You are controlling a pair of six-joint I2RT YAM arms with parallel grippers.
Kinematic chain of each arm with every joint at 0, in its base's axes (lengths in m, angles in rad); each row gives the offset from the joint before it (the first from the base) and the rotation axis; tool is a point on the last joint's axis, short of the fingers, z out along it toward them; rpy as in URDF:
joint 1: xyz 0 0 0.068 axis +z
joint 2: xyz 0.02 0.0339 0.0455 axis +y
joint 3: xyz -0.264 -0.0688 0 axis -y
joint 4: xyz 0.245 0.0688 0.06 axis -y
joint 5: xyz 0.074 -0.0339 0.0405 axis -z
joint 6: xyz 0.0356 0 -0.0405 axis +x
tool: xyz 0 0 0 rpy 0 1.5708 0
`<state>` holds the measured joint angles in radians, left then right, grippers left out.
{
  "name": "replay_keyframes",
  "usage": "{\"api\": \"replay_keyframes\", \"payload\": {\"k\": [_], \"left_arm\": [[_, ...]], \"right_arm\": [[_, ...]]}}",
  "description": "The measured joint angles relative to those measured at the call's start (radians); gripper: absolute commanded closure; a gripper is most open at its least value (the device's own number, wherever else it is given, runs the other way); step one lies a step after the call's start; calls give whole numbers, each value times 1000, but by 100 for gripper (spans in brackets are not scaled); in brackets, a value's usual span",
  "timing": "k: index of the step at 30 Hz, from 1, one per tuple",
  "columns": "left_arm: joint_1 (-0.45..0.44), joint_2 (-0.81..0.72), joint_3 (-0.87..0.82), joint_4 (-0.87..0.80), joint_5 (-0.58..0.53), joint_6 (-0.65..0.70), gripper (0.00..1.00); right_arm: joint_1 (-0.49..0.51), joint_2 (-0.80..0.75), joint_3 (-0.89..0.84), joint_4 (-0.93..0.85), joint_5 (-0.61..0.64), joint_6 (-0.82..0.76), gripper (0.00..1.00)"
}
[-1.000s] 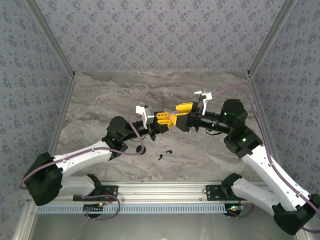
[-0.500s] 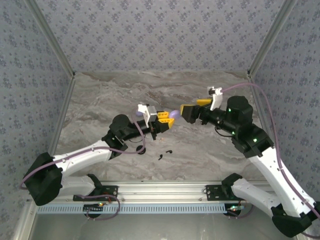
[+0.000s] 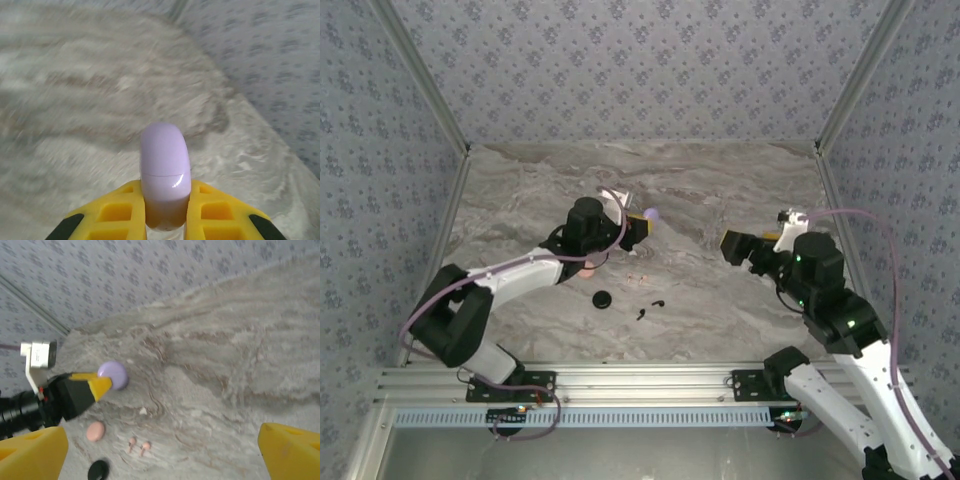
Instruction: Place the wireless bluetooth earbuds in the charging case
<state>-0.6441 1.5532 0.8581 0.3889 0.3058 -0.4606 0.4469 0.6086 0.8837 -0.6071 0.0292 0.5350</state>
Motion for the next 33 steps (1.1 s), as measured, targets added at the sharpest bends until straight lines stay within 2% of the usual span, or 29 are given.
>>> {"api": "replay_keyframes", "payload": {"k": [7, 17, 29, 33], "left_arm": [[68, 162, 102, -146, -19, -89, 100], [128, 367, 291, -264, -3, -109, 100], [127, 460, 395, -340, 16, -109, 89], [128, 471, 401, -352, 16, -107, 81]], "right_arm": [[-1, 14, -189, -8, -50, 92, 0], [-1, -9, -202, -27, -63, 105, 0], [-2, -9, -170, -76, -43, 78, 0], [-2, -9, -170, -79, -43, 78, 0]]}}
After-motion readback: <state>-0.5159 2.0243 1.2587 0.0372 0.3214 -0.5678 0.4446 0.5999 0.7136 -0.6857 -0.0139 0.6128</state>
